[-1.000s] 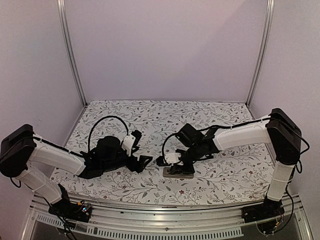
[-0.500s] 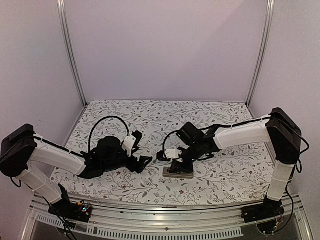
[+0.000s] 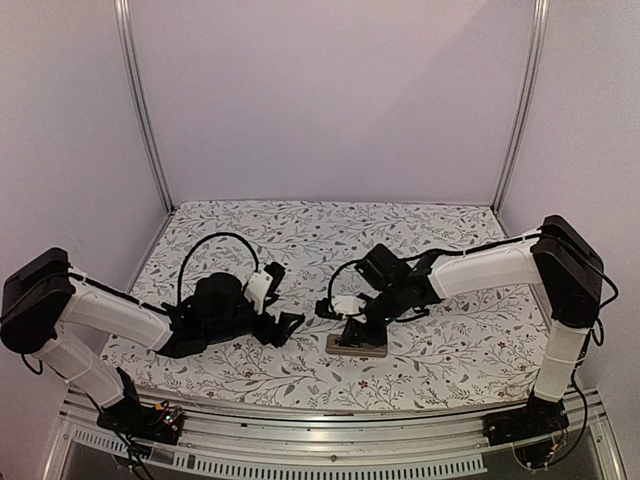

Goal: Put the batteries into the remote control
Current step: Pick up the battery from the battery compartment, then place the battery in the battery compartment.

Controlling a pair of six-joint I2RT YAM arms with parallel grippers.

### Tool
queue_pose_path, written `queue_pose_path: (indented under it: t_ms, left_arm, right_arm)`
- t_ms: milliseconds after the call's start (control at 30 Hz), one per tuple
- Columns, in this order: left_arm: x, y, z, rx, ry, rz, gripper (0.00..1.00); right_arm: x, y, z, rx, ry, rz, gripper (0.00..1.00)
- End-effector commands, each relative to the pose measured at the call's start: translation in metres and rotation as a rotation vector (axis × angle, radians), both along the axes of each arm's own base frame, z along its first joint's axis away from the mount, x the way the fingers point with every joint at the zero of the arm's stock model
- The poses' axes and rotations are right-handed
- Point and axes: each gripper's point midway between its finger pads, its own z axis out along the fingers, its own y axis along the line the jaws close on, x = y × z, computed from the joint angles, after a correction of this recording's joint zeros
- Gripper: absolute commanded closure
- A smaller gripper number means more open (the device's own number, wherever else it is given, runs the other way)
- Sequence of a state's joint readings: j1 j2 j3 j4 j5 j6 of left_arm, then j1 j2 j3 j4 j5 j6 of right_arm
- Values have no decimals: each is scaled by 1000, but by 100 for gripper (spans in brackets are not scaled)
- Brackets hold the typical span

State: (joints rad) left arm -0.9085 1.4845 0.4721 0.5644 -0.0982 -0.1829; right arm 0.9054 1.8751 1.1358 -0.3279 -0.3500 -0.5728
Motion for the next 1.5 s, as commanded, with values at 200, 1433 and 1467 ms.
queue_pose_path:
  t_ms: [200, 1433, 1467]
  left_arm:
    - [5, 0, -6, 14, 1, 1, 11]
    - [4, 0, -15, 51, -4, -15, 12]
    - [3, -1, -17, 53, -2, -18, 12]
  right_arm:
    - [-3, 10, 32, 88, 50, -92, 100]
    - [-16, -24, -19, -89, 125, -149, 100]
    - [-17, -25, -18, -91, 125, -146, 100]
